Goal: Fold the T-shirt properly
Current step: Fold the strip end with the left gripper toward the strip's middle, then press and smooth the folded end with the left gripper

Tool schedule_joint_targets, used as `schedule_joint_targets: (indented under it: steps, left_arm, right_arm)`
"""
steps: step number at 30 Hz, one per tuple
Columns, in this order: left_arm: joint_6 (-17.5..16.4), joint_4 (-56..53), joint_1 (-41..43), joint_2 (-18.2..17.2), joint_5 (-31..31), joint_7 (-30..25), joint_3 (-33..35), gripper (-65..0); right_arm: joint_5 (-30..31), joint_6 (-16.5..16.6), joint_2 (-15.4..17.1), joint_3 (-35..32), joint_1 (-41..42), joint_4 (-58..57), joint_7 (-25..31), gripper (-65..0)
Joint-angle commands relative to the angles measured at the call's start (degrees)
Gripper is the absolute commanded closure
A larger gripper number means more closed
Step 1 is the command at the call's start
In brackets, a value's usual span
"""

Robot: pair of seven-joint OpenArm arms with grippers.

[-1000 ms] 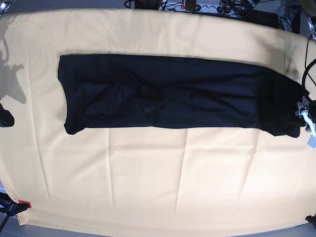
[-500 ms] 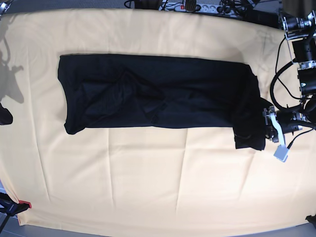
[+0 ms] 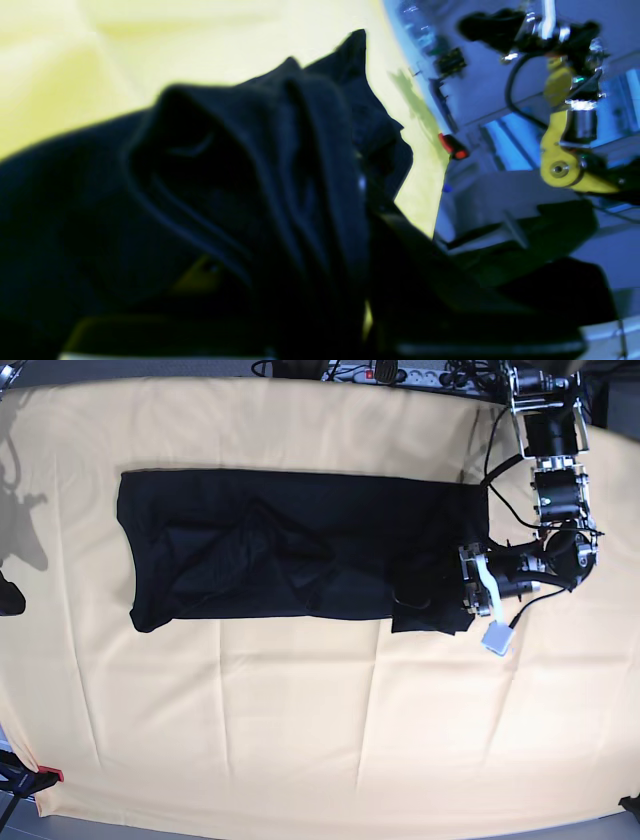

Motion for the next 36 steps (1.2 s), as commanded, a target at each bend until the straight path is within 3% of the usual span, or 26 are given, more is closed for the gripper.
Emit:
schedule_joint_targets:
  steps: [1, 7, 8, 12, 14, 21, 25, 29, 34, 36]
  left_arm:
    - [-0.6, 0.9, -0.8, 0.3, -1.8, -0.8, -0.4, 0.0]
    - [-1.4, 0.9, -0.6, 5.7, -1.8, -0.8, -0.4, 0.0]
    - [-0.4, 0.9, -0.6, 6.3, -1.8, -0.8, -0.4, -6.1]
    - [5.4, 0.9, -0.6, 7.3, -1.8, -0.8, -0.2, -40.2]
    - [6.2, 0.9, -0.6, 7.3, -1.8, -0.8, -0.2, -46.9]
    - [5.5, 1.4, -0.9, 5.7, -1.8, -0.8, -3.1, -47.0]
    - [2.1, 6.1, -1.5, 5.3, -1.8, -0.8, -12.6, -47.0]
    - [-0.5, 12.1, -1.2, 2.8, -1.8, -0.8, -19.7, -47.0]
    - [-1.7, 13.2, 0.9, 0.1, -1.8, -0.8, -20.6, -47.0]
    - [-2.1, 13.2, 2.1, -0.2, 2.2, -0.8, -20.6, -44.2]
  right_arm:
    - [1.3, 0.3, 1.7, 0.5, 0.8, 0.9, 1.3, 0.0]
    - [1.4, 0.3, 1.7, 0.5, 0.8, 0.9, 1.3, 0.0]
    - [1.4, 0.3, 1.7, 0.5, 0.8, 0.9, 1.3, 0.0]
    - [1.4, 0.3, 1.7, 0.5, 0.8, 0.9, 1.2, 0.0]
    - [1.4, 0.3, 1.7, 0.5, 0.8, 0.9, 1.2, 0.0]
    - [1.4, 0.3, 1.7, 0.5, 0.8, 0.9, 1.2, 0.0]
    - [1.4, 0.3, 1.7, 0.5, 0.8, 0.9, 1.2, 0.0]
    - [1.5, 0.3, 1.7, 0.5, 0.8, 0.9, 1.2, 0.0]
    - [2.0, 0.3, 1.7, 0.5, 0.8, 0.9, 1.2, 0.0]
    - [2.0, 0.3, 1.7, 0.5, 0.8, 0.9, 1.2, 0.0]
